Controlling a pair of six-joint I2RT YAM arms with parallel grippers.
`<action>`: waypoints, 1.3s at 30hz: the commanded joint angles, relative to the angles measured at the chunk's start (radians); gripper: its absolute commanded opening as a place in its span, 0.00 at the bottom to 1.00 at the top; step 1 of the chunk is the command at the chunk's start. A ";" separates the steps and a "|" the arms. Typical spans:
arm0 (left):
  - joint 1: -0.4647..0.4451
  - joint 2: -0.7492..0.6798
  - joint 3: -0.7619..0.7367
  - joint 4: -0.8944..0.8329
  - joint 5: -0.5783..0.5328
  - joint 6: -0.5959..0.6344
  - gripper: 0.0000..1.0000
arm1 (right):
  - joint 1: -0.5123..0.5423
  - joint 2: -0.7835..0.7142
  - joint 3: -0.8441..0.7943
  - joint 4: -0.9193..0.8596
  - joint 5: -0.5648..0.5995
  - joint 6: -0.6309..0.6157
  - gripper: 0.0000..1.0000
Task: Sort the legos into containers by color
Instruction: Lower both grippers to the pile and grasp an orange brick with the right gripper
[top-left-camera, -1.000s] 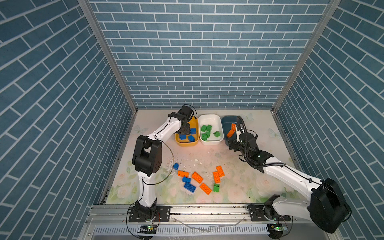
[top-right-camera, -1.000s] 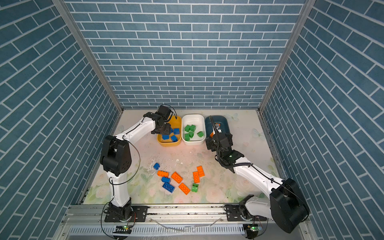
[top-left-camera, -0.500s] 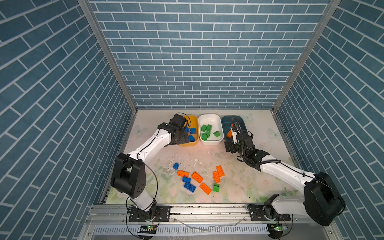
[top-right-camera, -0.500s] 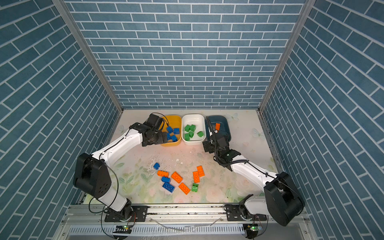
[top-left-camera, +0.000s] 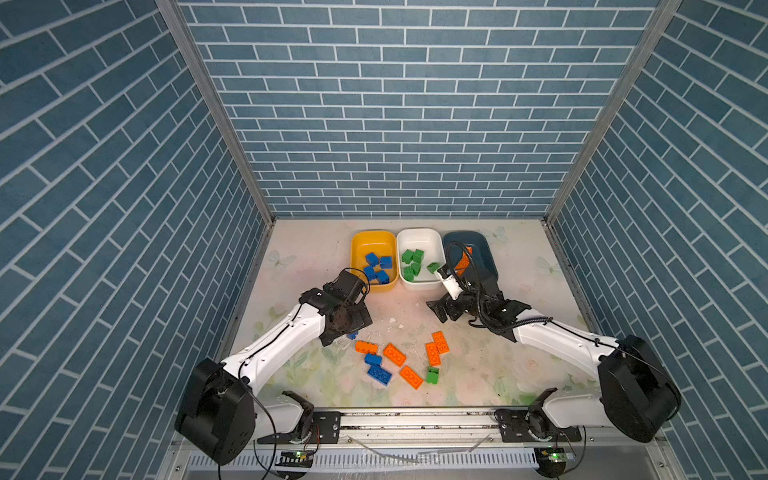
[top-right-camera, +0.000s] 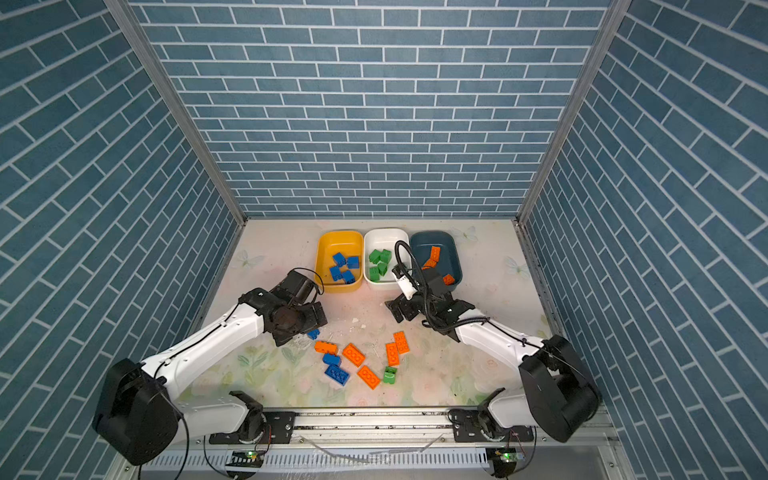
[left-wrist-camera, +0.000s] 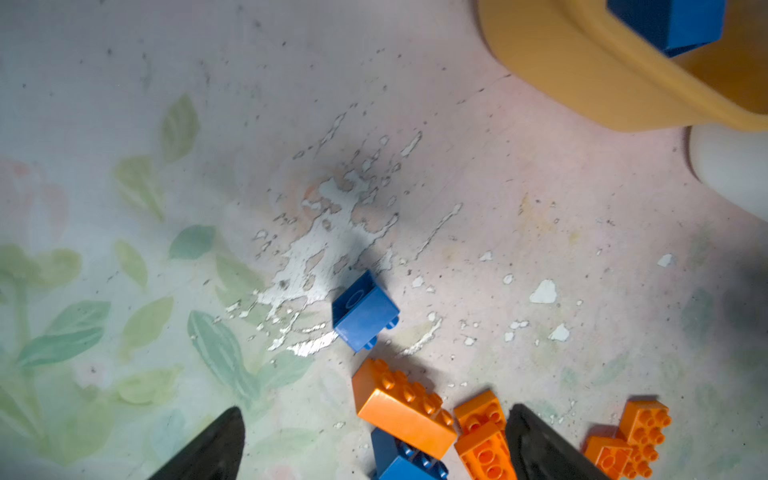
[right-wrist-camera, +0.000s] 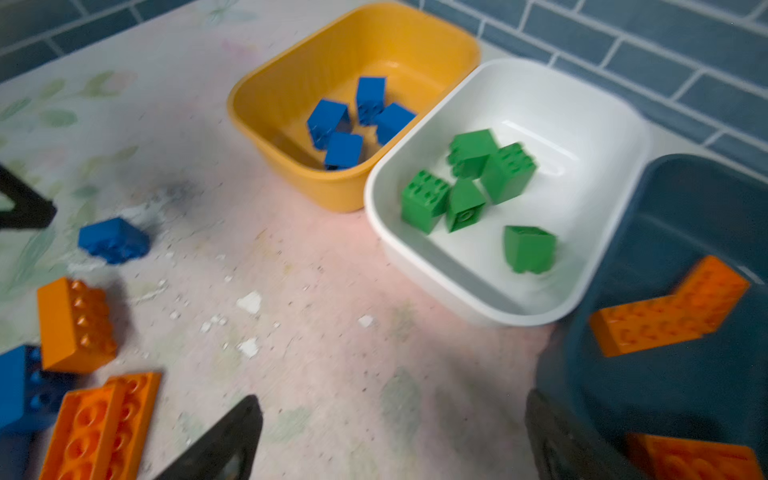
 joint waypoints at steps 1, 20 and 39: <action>-0.002 -0.039 -0.043 0.002 0.019 -0.057 0.99 | 0.023 0.040 0.060 -0.204 -0.049 -0.034 0.96; -0.002 -0.093 -0.182 0.100 0.106 -0.099 0.99 | 0.178 0.145 0.081 -0.375 0.155 0.498 0.63; -0.002 -0.063 -0.217 0.180 0.116 -0.118 0.99 | 0.191 0.108 0.089 -0.384 0.165 0.532 0.71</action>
